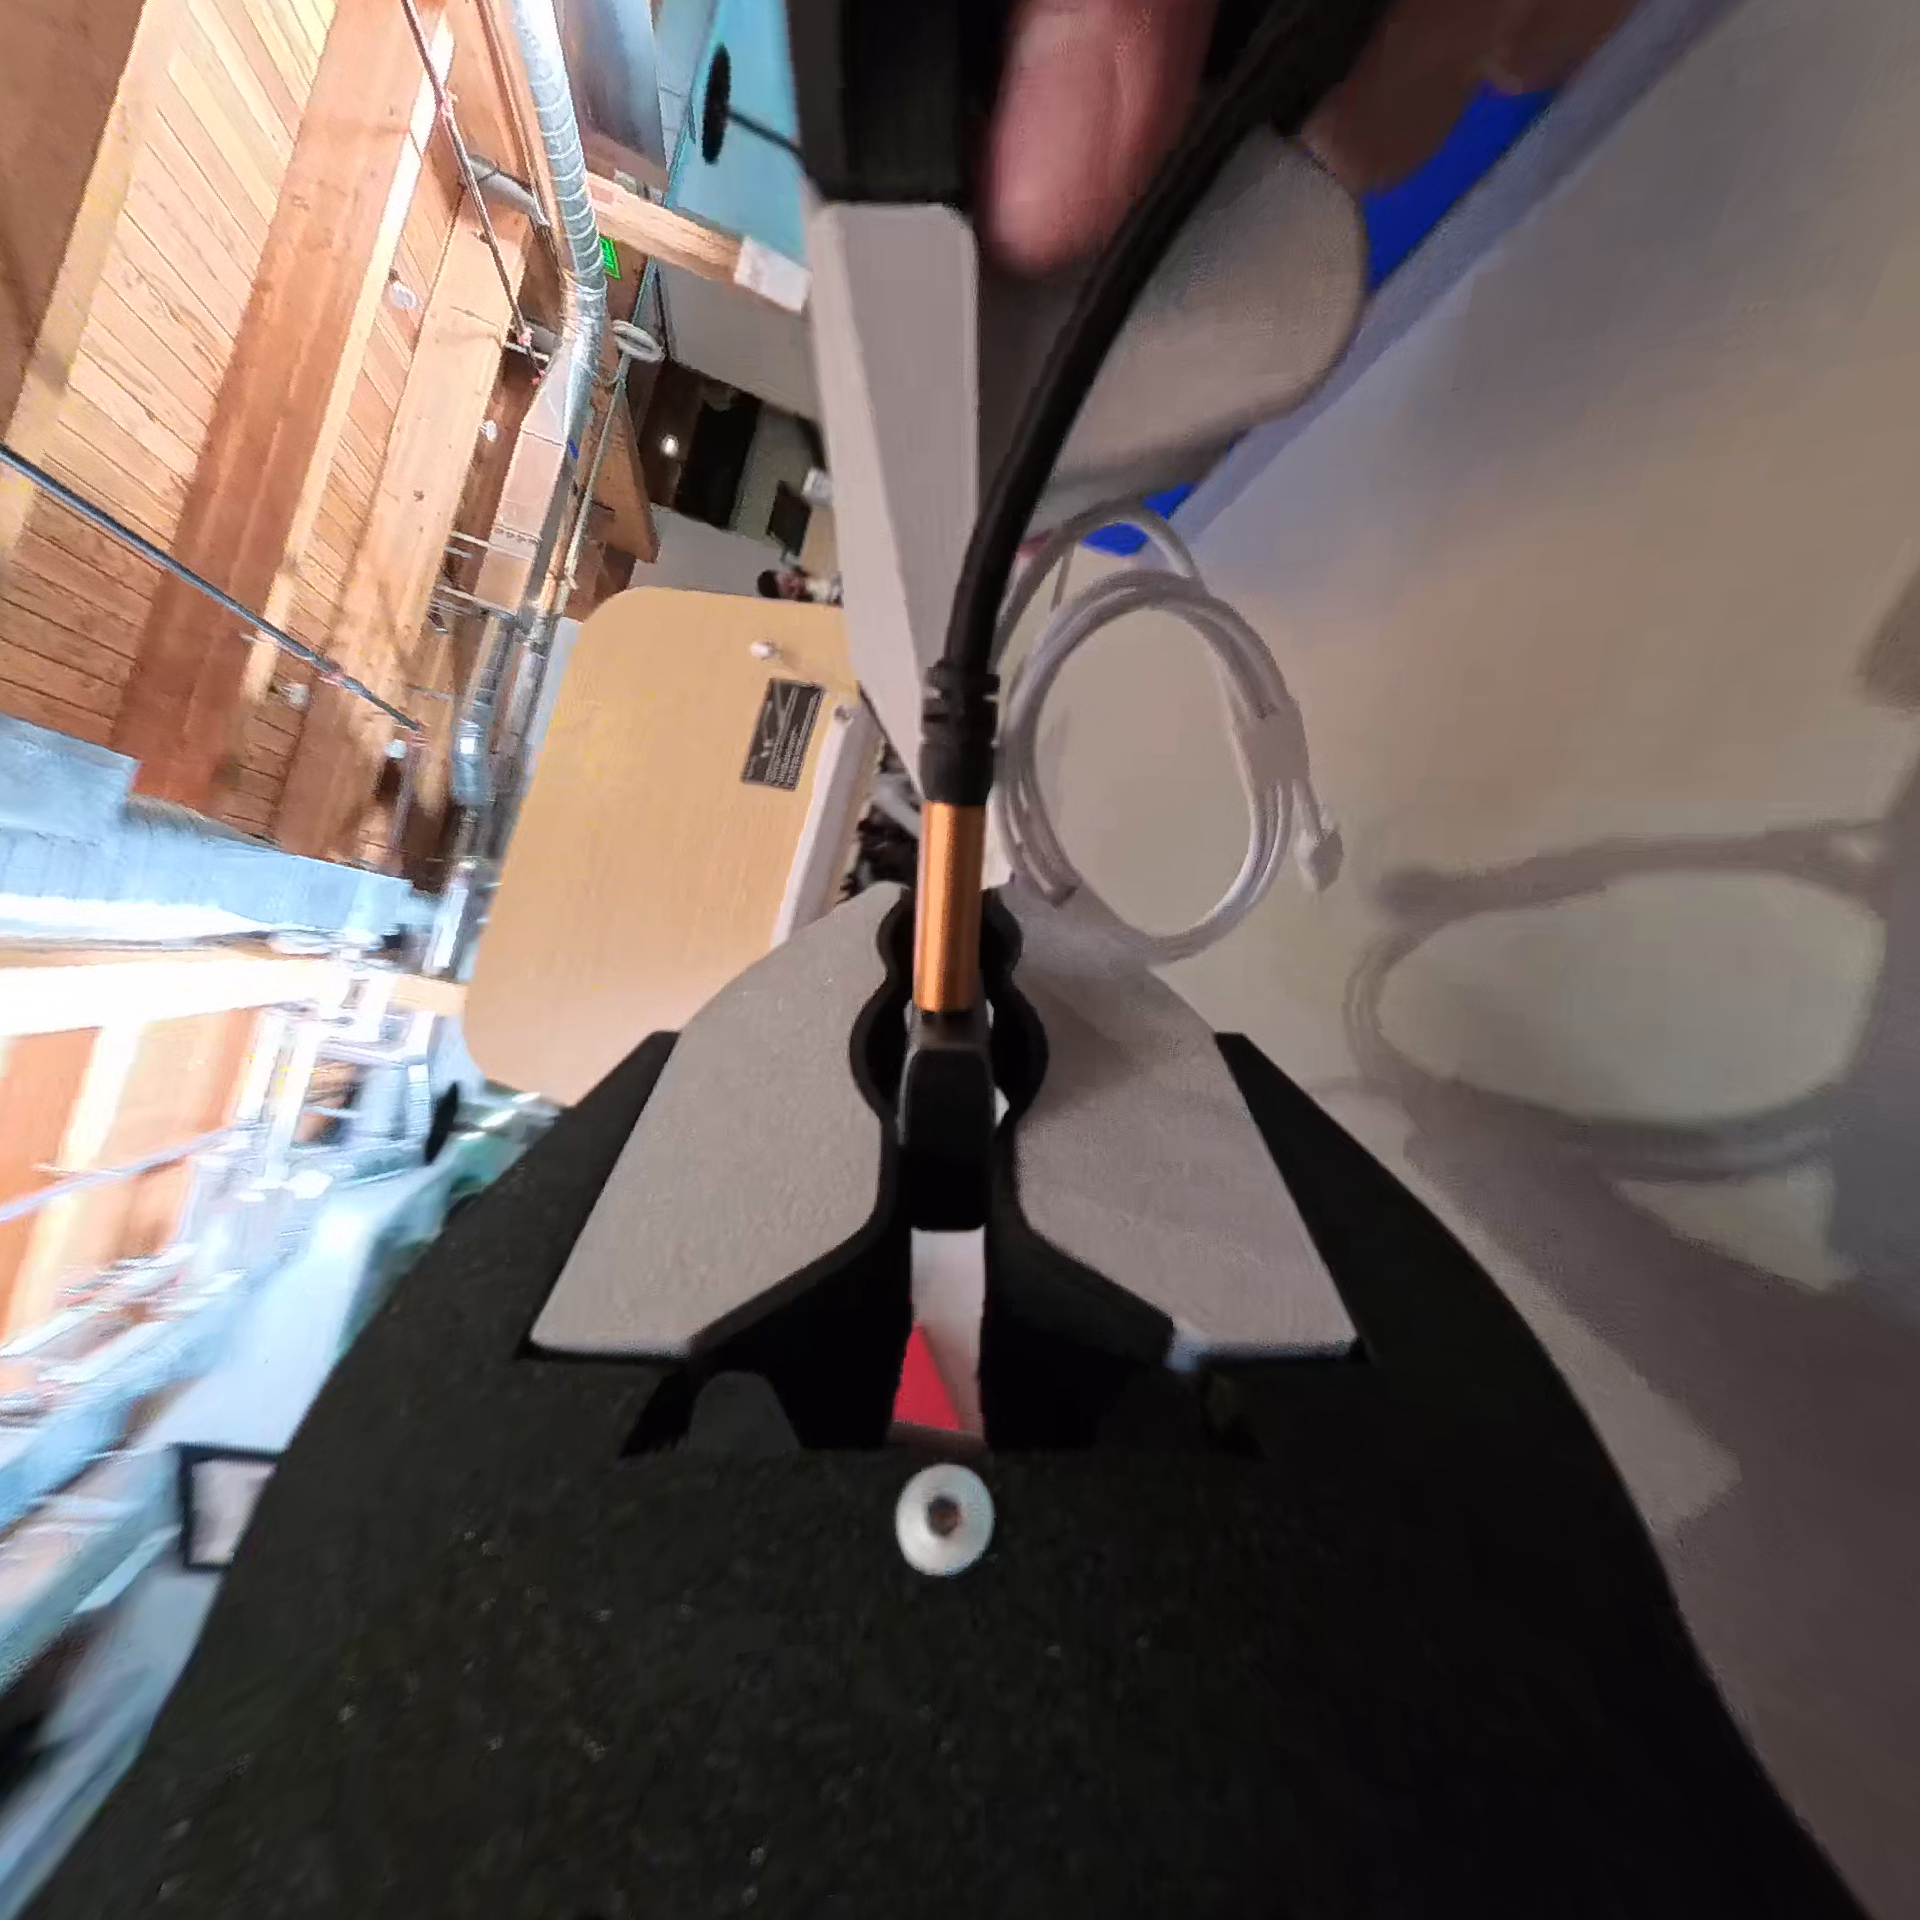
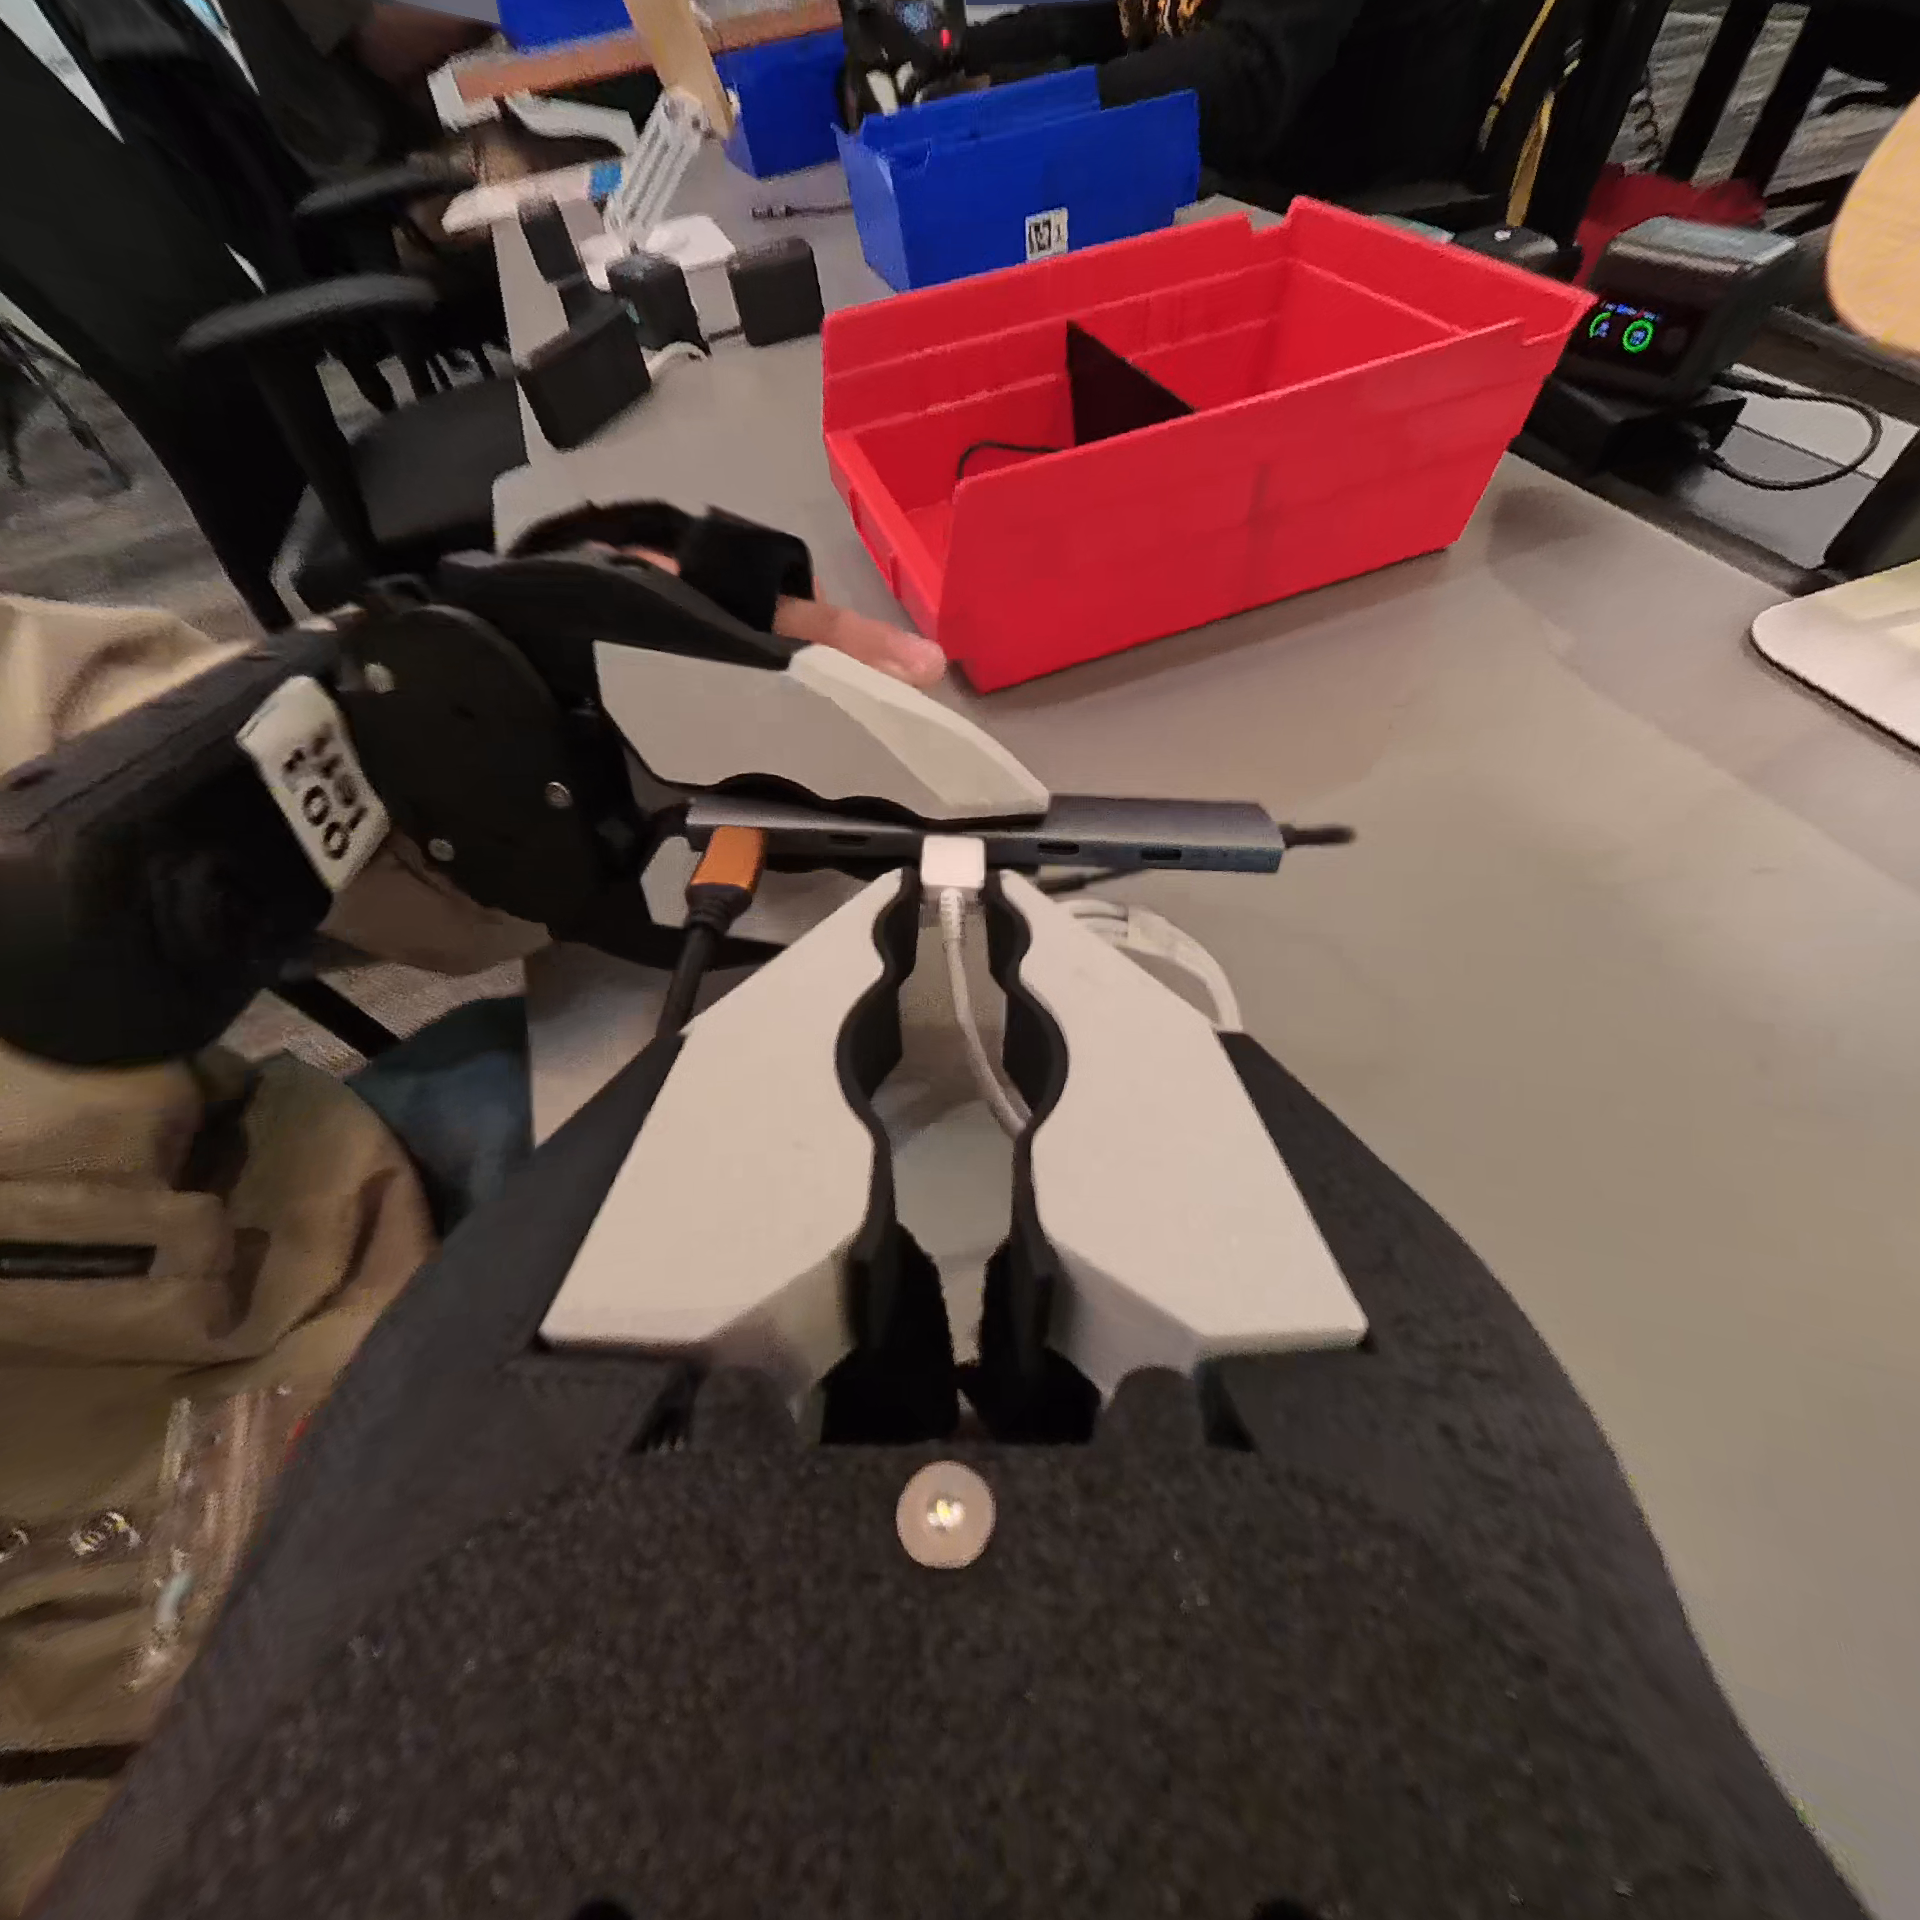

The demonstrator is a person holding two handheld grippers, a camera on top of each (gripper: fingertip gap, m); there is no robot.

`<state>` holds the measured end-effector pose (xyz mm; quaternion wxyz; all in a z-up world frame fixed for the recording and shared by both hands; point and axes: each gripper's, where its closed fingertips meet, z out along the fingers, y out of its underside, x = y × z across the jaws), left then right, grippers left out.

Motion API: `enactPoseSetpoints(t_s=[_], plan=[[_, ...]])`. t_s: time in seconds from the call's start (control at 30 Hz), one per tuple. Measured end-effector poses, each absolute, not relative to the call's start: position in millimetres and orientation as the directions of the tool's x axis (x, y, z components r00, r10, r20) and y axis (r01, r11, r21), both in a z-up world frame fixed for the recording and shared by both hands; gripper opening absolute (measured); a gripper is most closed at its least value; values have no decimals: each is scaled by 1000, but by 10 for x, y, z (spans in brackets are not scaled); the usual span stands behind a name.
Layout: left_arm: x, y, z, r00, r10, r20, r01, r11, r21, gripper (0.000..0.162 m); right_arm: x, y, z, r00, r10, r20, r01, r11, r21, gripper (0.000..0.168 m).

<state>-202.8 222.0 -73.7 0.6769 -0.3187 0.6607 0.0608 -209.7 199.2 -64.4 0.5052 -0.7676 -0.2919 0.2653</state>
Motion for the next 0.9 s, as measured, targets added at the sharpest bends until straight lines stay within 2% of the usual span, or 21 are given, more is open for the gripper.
enactPoseSetpoints(t_s=[0.07, 0.13, 0.2, 0.27, 0.33, 0.4, 0.5, 0.67, 0.8, 0.87, 0.9], plan=[[-2090, 2275, -656, 182, -448, -875, -455, 750, -479, 11, -2020, 1983, -394, 689, 715, -120, 99, -257, -961, 26], [-2203, 2382, -540, 263, -617, -742, -378, 641, -668, 11, -1787, 1959, -84, 692, 710, -130, -8, -173, -985, 28], [-2315, 2467, -377, 322, -792, -518, -219, 470, -855, 11, -1491, 1953, 99, 685, 701, -201, -137, -147, -980, 29], [-2373, 2460, -240, 256, -936, -240, -23, 242, -970, 11, -1269, 1993, 50, 678, 685, -268, -205, -174, -963, 31], [-2440, 2475, -110, 174, -985, 1, 142, 24, -990, 11, -1216, 2032, -91, 659, 683, -315, -230, -216, -949, 35], [-2466, 2429, -38, 30, -983, 183, 232, -172, -958, 11, -1335, 2029, -183, 599, 712, -365, -261, -257, -930, 38], [-2453, 2329, 23, -104, -953, 285, 278, -303, -912, 11, -1666, 2024, -350, 550, 742, -384, -207, -324, -923, 51], [-2341, 2127, 1, -283, -864, 417, 238, -484, -842, 11, -2027, 1953, -175, 468, 798, -380, -250, -293, -923, 51], [-2236, 2005, -102, -298, -856, 422, 179, -485, -856, 11, -2065, 1942, -130, 451, 799, -399, -280, -298, -913, 41], [-2190, 1936, -122, -302, -862, 408, 158, -467, -870, 11, -2037, 1951, -146, 463, 796, -391, -279, -288, -916, 17], [-2179, 1927, -115, -300, -865, 403, 163, -463, -871, 11, -2021, 1951, -151, 454, 793, -405, -287, -300, -910, 14]])
